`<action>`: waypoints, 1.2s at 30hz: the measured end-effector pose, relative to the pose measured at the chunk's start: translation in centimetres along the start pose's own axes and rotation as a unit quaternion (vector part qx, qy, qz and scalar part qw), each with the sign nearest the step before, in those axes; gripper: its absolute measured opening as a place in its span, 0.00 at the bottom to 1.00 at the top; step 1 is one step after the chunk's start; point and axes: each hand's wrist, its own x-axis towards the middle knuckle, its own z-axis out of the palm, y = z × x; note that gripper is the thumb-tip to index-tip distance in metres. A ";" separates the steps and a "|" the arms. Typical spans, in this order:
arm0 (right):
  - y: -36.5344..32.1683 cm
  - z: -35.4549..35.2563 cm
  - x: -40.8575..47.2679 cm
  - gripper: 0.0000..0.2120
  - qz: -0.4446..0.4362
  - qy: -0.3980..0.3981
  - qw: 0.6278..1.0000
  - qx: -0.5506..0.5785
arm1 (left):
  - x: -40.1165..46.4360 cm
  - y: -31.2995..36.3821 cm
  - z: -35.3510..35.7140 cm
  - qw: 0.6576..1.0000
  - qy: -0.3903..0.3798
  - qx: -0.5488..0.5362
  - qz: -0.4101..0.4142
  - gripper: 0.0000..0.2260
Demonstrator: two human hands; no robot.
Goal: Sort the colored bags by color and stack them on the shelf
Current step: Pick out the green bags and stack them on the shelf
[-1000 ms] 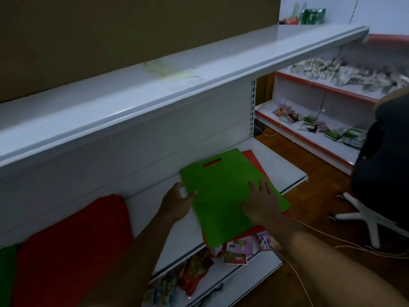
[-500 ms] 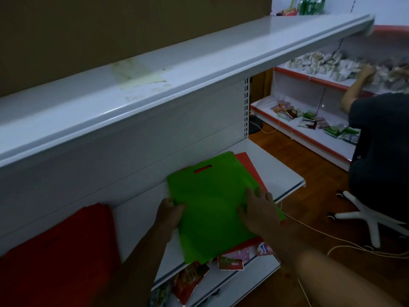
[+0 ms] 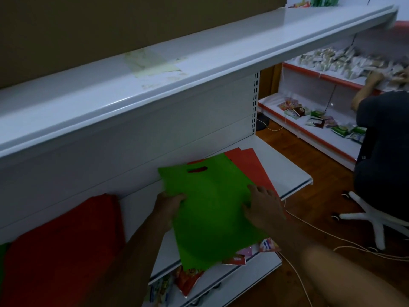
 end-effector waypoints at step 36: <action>-37.9 8.4 -13.3 0.22 -0.326 -0.099 0.908 0.242 | -13.0 -3.8 -46.6 0.911 0.313 0.128 0.238 0.29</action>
